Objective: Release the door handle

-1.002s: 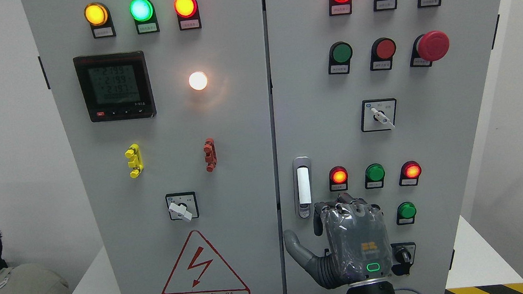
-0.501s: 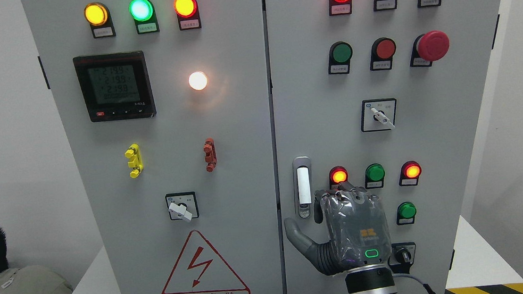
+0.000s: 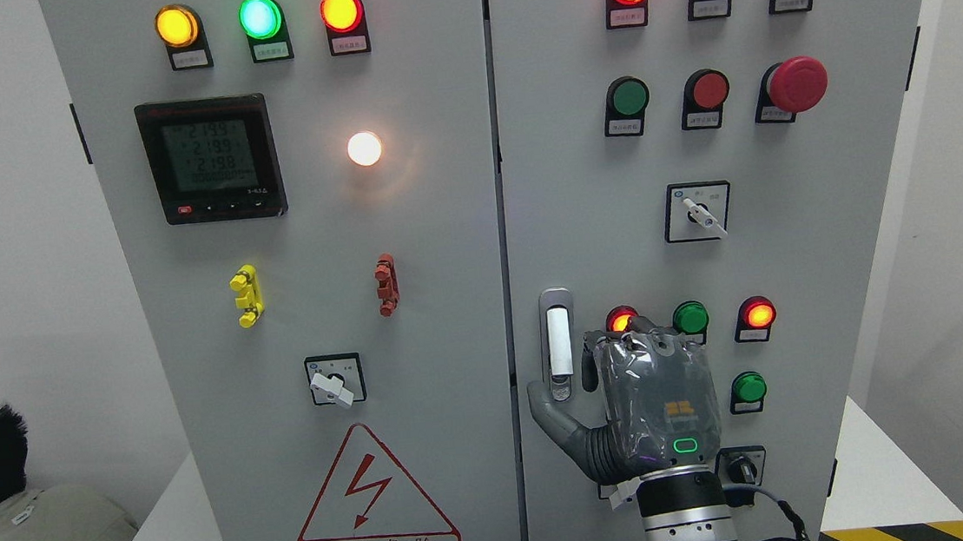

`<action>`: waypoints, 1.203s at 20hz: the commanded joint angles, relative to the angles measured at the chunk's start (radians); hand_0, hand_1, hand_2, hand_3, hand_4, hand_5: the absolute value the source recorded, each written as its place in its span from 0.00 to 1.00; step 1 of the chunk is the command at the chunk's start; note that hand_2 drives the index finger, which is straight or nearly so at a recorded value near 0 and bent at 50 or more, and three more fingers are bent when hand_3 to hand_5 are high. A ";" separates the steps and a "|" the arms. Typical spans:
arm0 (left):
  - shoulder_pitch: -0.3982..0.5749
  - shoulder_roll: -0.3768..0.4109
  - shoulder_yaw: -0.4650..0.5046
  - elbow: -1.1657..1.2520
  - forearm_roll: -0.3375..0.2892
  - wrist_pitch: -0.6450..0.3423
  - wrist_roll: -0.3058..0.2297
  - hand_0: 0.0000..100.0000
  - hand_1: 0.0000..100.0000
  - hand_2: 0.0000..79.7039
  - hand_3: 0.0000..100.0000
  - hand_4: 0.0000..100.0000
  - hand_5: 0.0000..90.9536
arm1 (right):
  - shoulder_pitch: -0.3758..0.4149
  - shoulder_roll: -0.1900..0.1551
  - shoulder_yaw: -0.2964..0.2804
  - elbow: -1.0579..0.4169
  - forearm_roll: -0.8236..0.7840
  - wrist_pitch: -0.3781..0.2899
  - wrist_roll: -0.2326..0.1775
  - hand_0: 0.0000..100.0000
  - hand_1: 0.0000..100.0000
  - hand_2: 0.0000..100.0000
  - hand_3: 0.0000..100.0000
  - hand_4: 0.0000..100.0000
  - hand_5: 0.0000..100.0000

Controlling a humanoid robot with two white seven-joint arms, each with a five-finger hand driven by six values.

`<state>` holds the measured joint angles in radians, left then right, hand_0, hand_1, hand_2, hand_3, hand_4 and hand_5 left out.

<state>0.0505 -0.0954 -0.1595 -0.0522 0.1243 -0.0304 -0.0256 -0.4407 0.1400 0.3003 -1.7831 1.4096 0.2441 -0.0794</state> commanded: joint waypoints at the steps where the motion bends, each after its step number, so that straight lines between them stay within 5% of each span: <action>1: 0.000 0.000 0.000 0.000 0.000 0.003 0.000 0.00 0.00 0.06 0.11 0.00 0.00 | -0.010 0.001 -0.009 0.028 -0.004 0.006 -0.005 0.20 0.41 0.76 0.96 0.69 0.68; 14: 0.000 0.000 0.000 0.000 0.000 0.003 0.000 0.00 0.00 0.06 0.11 0.00 0.00 | -0.010 0.001 -0.012 0.031 -0.008 0.012 -0.005 0.25 0.42 0.76 0.96 0.69 0.68; 24: 0.000 0.000 0.000 0.000 0.000 0.003 0.000 0.00 0.00 0.06 0.10 0.00 0.00 | -0.009 0.001 -0.021 0.028 -0.009 0.012 -0.005 0.38 0.40 0.76 0.96 0.69 0.68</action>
<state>0.0506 -0.0951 -0.1596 -0.0522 0.1243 -0.0282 -0.0256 -0.4508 0.1411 0.2891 -1.7556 1.4017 0.2567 -0.0869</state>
